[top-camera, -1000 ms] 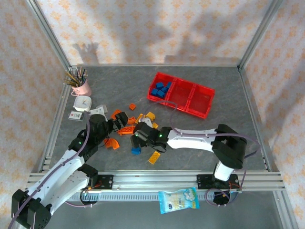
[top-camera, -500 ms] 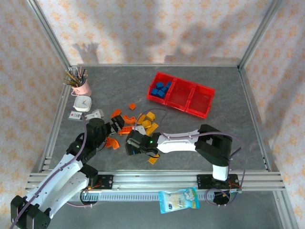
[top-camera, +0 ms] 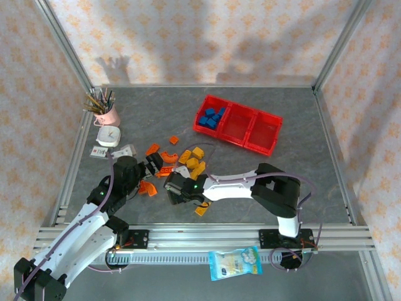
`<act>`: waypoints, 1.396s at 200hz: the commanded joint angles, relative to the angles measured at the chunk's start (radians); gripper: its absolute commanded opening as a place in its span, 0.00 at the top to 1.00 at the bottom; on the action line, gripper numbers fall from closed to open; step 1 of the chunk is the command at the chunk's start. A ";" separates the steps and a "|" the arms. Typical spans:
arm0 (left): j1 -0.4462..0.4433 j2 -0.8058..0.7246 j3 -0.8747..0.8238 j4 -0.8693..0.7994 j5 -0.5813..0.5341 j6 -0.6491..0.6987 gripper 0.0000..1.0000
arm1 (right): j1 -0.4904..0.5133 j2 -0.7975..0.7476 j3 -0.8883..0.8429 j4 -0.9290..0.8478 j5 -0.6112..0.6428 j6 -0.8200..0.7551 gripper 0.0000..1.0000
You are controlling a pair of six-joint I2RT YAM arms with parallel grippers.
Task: Sort the legos into containers by color
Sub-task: Pick up the lego from the bottom-center of the table, then place the lego in the container.
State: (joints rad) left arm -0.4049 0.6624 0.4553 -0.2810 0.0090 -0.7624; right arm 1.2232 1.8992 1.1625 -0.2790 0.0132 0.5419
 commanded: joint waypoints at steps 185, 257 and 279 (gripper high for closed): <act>0.011 0.134 0.103 0.146 0.051 0.033 0.01 | -0.391 -0.132 0.190 -0.039 0.145 -0.210 0.67; 0.012 0.321 0.189 0.297 0.096 0.057 0.01 | -0.597 0.238 0.605 -0.041 0.178 -0.344 0.64; 0.014 0.355 0.205 0.315 0.097 0.061 0.01 | -0.624 0.321 0.719 -0.070 0.185 -0.352 0.61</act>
State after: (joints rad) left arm -0.4030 0.9928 0.6201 -0.0307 0.0933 -0.7296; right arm 0.6159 2.1544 1.7790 -0.2955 0.1596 0.2340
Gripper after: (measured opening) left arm 0.992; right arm 0.379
